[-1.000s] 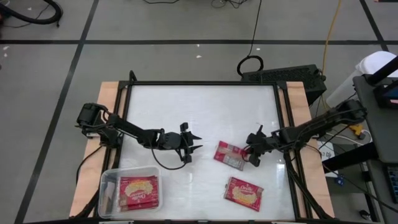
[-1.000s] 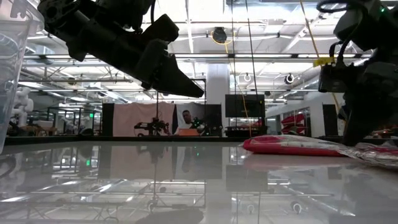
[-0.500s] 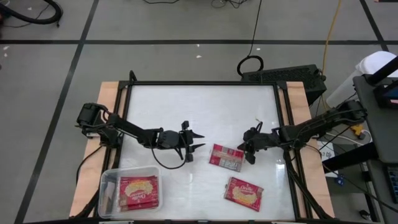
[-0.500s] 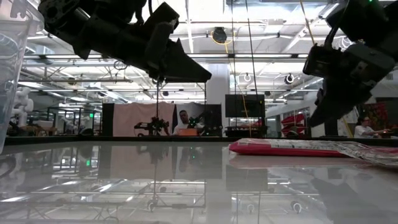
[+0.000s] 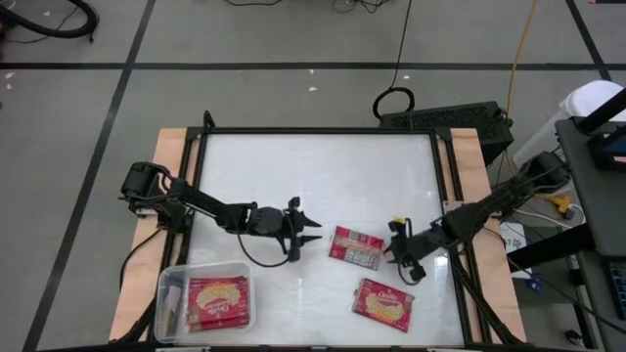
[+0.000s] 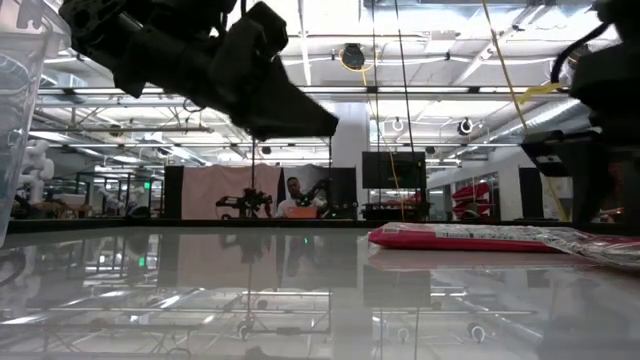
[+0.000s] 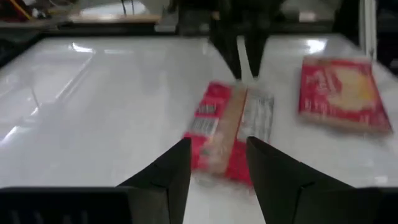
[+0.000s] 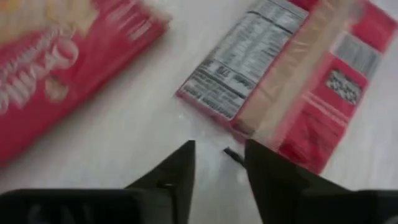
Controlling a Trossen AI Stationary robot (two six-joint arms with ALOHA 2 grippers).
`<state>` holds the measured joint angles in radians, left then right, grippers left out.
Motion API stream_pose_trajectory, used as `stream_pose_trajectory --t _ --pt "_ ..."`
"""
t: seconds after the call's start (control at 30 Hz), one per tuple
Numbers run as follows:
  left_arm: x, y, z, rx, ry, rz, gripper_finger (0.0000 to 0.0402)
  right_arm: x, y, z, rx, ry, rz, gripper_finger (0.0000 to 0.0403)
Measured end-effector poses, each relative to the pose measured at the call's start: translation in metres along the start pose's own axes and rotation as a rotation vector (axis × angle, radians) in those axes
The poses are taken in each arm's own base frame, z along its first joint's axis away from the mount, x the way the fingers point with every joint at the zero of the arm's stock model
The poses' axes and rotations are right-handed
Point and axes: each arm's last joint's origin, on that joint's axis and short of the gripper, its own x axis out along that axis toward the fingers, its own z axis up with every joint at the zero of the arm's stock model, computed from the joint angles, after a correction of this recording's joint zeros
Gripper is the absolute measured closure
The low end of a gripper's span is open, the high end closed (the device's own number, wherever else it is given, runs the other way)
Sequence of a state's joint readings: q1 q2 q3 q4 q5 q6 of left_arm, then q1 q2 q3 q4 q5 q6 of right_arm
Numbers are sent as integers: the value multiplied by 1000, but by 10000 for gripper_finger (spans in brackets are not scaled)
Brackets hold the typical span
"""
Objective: Sort popcorn bags into baskets
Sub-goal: Put the popcorn bag into the transparent bin
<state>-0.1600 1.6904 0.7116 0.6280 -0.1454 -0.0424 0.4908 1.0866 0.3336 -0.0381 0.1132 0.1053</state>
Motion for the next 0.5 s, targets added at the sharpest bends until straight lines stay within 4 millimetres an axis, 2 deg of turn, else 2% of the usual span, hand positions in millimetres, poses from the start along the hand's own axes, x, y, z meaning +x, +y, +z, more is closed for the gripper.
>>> stream_pose_trajectory --t 0.13,0.27,0.37,0.5 --pt "9 -1 1 -23 -28 -6 245 3 4 -3 -158 20 -69 228" --pt "35 -4 -3 -17 34 -50 245 7 3 -4 -264 47 -131 195" --pt "56 -4 -13 -13 112 -42 245 11 4 -5 -322 67 -130 185" --pt "70 0 -13 -22 168 -26 245 16 4 -5 -377 70 -147 191"
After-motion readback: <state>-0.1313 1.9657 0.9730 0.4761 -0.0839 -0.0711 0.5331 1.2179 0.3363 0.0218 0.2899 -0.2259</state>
